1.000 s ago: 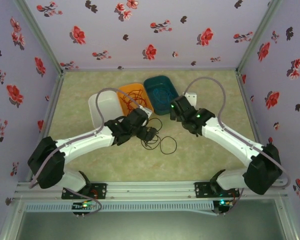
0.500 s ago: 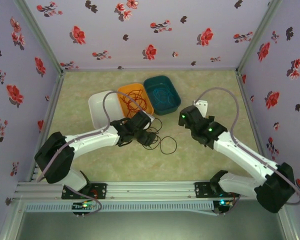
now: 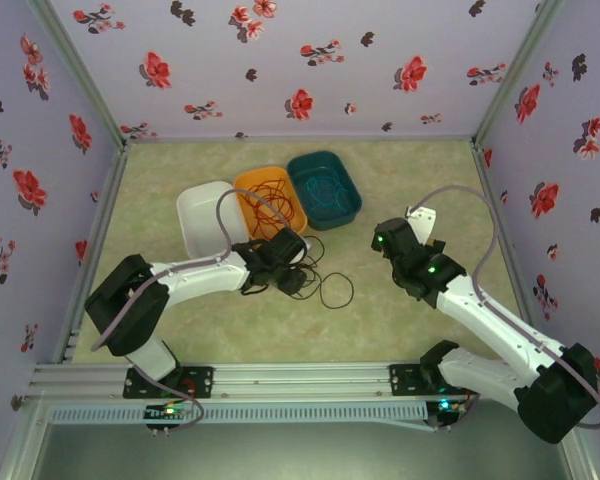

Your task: Untangle the cables

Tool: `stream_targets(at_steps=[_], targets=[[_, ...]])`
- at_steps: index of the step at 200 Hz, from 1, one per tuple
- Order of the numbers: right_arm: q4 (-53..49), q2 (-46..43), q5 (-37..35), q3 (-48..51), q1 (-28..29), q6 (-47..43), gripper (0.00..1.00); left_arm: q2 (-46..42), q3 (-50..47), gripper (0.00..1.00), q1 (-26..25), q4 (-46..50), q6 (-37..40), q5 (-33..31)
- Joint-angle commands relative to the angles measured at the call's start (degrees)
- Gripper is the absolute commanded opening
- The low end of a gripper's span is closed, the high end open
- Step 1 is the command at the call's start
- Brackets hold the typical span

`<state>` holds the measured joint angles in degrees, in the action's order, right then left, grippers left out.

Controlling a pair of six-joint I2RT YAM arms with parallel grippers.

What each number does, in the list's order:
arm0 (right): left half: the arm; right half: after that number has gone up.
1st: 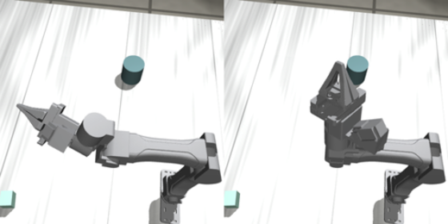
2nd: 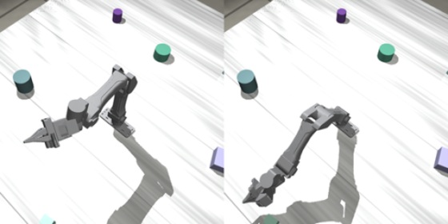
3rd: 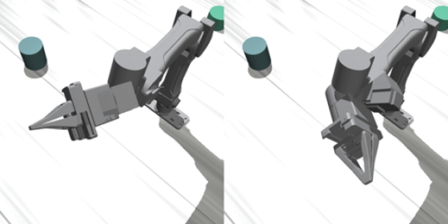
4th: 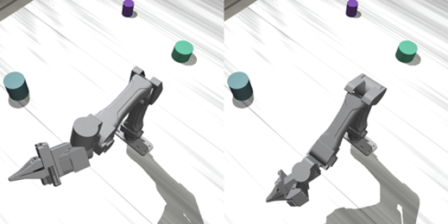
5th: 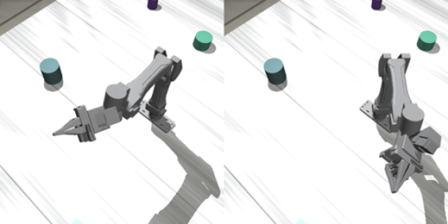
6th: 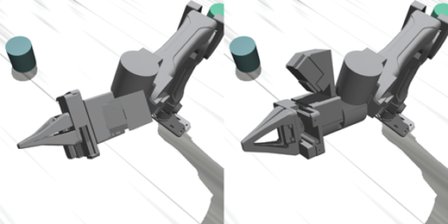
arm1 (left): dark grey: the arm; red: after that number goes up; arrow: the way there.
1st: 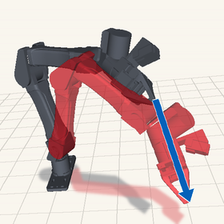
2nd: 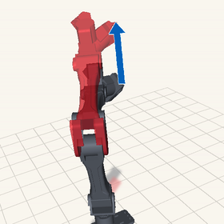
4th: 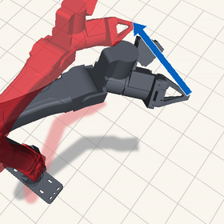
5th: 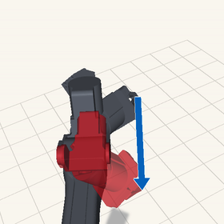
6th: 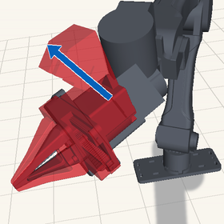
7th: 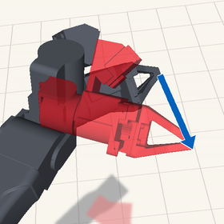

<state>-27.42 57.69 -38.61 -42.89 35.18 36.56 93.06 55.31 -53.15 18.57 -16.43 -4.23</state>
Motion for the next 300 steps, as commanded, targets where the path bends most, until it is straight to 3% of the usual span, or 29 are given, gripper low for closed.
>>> stream_targets(at_steps=[1,35,83,135,203,248,275,300], targets=[[2.15,0.06,-0.45,1.42,-0.29,1.62,0.99,-0.33,-0.16,0.27,-0.29,-0.84,-0.69,1.72],[6.61,-0.67,7.1,5.48,-0.29,2.86,0.99,-4.65,0.76,0.08,-0.49,-0.12,-1.63,2.03],[12.98,-0.48,27.79,9.06,-0.11,1.33,0.99,-11.56,2.29,0.03,-0.47,-0.26,-1.64,1.96],[20.58,-1.83,40.14,11.7,0.9,2.64,0.94,-14.12,3.97,0.01,-0.47,-0.89,-1.06,2.02],[26.45,2.68,44.52,10.96,3.25,3.64,0.79,-12.94,3.69,0.01,-0.4,-4.64,-2.21,2.19],[28.27,7.98,44.94,7.67,5.15,3.04,0.76,-10.85,3.49,0.02,-0.4,-5.98,-2.08,3.86],[27.36,9.52,42.11,6.88,5.33,3.57,0.73,-9.89,3.28,0.04,-0.52,-6.61,-2.13,6.41],[24.11,10.42,36.36,6.36,5.29,4.79,0.64,-10.64,2.47,0.07,-0.47,-7.48,-2.12,7.83]])
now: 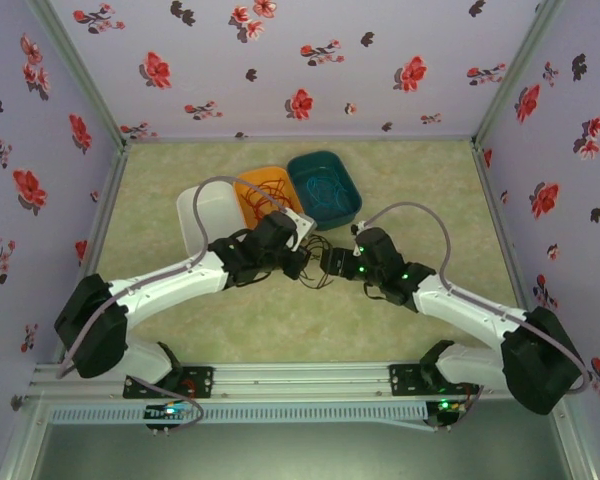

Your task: Untangle the cables

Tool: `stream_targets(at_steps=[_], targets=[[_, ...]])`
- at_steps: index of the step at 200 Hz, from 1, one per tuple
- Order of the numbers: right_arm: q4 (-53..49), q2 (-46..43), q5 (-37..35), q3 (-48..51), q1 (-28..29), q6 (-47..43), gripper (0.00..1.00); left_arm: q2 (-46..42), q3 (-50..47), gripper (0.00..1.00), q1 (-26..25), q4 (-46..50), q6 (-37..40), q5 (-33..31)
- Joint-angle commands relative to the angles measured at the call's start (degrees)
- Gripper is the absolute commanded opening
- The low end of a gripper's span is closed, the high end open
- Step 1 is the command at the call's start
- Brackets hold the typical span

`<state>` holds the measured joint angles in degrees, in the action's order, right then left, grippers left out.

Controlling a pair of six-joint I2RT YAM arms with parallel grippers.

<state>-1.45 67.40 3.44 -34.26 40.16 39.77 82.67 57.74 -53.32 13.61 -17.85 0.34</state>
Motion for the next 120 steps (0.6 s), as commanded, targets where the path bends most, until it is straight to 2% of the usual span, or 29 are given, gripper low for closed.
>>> stream_targets(at_steps=[1,38,72,120], targets=[[-2.05,0.76,-6.02,-2.38,0.29,1.6,0.64,-0.38,0.03,0.07,-0.29,-2.57,-0.65,3.31],[-12.83,3.04,-15.28,-5.72,-0.5,4.44,0.38,-3.21,-1.67,0.1,-0.29,-3.58,-0.11,3.92],[-18.37,4.31,-18.51,-6.84,-2.22,6.54,0.21,-5.19,-2.8,0.15,-0.12,-3.24,0.44,3.9],[-24.84,1.73,-22.21,-7.79,-4.23,6.68,0.12,-6.03,-4.66,0.15,0.48,-2.18,0.28,3.82]])
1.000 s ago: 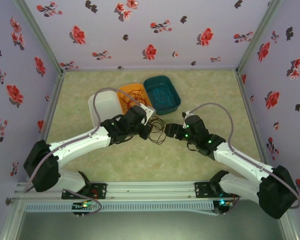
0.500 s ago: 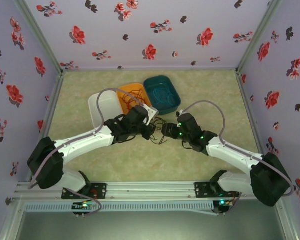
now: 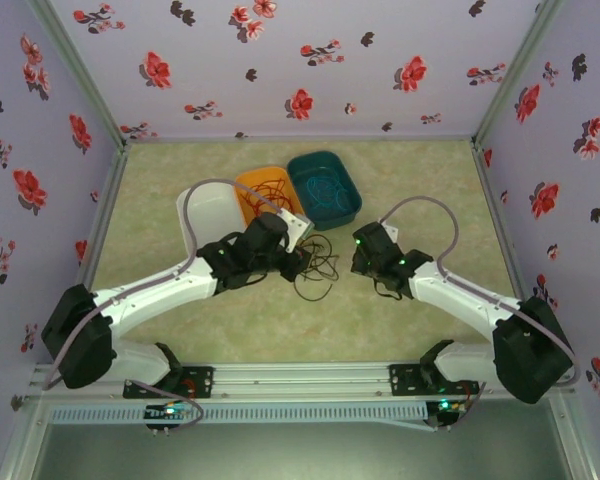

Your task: Untangle the cables

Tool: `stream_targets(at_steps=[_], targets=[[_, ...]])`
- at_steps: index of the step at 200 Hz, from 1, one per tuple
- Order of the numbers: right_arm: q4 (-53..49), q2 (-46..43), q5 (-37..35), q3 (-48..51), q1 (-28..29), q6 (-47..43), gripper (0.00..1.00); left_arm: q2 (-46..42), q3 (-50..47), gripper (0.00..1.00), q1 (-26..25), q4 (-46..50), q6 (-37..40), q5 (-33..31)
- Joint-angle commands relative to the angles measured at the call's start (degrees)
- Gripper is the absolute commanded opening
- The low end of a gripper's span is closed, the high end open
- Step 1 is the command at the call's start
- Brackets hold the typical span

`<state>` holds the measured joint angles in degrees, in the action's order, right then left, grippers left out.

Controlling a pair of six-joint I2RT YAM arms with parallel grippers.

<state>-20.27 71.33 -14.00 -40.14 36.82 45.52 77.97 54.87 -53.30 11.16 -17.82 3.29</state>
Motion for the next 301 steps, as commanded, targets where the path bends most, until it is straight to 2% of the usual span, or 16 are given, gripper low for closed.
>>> stream_targets(at_steps=[1,16,28,45,80,91,103,115,126,142,206,229,251,273,282,301], targets=[[-6.1,-2.31,-4.79,-1.94,-0.92,0.91,0.11,-1.33,-1.83,0.15,0.47,0.27,0.25,0.85],[-6.99,-3.77,-4.81,-1.96,-1.48,-0.39,0.12,-1.5,-2.69,0.18,0.89,-0.04,0.07,0.84],[-6.57,-4.75,-3.31,-2.09,-1.57,-1.67,0.15,-0.78,-2.87,0.29,1.07,0.11,0.29,0.18],[-5.32,-5.12,0.14,-2.18,-1.58,-2.1,0.25,1.08,-2.55,0.46,1.09,0.6,-0.46,-1.93],[-2.17,-3.02,6.74,-3.97,-1.23,-1.33,0.39,3.12,-2.43,0.66,1.35,-0.18,-3.79,-5.69],[-1.09,-1.98,7.87,-4.77,-0.75,-1.33,0.42,2.89,-2.87,0.68,1.52,-0.52,-4.97,-7.3],[-0.18,-0.48,8.76,-6.16,-0.23,-1.51,0.43,2.51,-3.48,0.69,2.0,-0.48,-6.59,-9.67],[-0.2,1.46,8.98,-8.19,0.6,-1.52,0.43,1.64,-4.59,0.75,2.71,-0.69,-8.39,-11.74],[-0.53,3.42,8.83,-10.22,1.75,-1.57,0.43,0.57,-5.79,0.82,3.63,-0.79,-9.95,-13.01],[-2.04,6.51,7.88,-13.5,3.46,-1.31,0.44,-1.31,-7.75,0.99,4.74,-1.05,-11.84,-15.21],[-2.12,18.89,8.24,-20.76,7.0,-1.88,0.51,-8.14,-11.96,1.0,6.21,-0.44,-13.94,-22.7],[-3.68,22.58,7.48,-22.43,7.02,-2.62,0.43,-8.6,-12.07,1.0,6.34,-0.43,-14.04,-22.94],[-6.19,23.44,4.37,-23.65,6.95,-4.01,0.22,-8.48,-11.98,1.0,6.36,-0.68,-13.94,-22.97],[-8.15,19.9,0.83,-23.65,6.95,-6.5,0.04,-8.54,-11.74,1.0,6.36,-0.7,-13.3,-22.92],[-8.06,17.46,-0.21,-23.22,7.02,-7.79,0.0,-8.7,-11.55,1.0,6.36,-0.68,-12.86,-22.93],[-7.49,11.82,-1.39,-21.92,7.04,-10.83,0.0,-8.72,-11.19,1.0,6.35,-1.2,-11.7,-22.82]])
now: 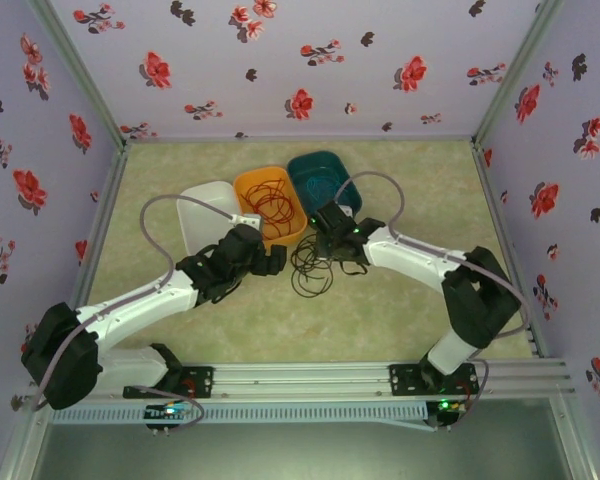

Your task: Untangle the cables

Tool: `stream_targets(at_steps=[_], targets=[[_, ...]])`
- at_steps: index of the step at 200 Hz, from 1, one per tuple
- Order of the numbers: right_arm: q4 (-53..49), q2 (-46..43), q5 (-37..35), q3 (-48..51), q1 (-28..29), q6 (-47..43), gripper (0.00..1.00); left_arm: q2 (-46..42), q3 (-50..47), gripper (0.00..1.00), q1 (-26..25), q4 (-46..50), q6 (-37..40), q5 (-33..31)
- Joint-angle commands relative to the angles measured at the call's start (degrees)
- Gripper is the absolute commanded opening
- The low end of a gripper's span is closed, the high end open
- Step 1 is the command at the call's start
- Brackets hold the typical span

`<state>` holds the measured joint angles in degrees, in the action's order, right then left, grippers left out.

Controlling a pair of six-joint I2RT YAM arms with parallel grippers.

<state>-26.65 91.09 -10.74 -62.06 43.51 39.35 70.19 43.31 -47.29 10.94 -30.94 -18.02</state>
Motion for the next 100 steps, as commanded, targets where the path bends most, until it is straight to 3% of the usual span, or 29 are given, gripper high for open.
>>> stream_targets(at_steps=[1,55,100], targets=[[-1.07,-8.29,-4.69,0.09,0.35,-4.74,0.0,-0.89,0.41,1.0,0.3,-1.0,1.46,-1.5],[-1.29,-21.98,-4.61,1.68,0.88,-15.21,0.0,-0.69,1.67,1.0,-0.74,-5.98,6.56,0.99],[-2.55,-26.99,-6.18,1.09,0.94,-20.2,0.0,1.09,3.88,1.0,-2.95,-14.45,10.88,5.89]])
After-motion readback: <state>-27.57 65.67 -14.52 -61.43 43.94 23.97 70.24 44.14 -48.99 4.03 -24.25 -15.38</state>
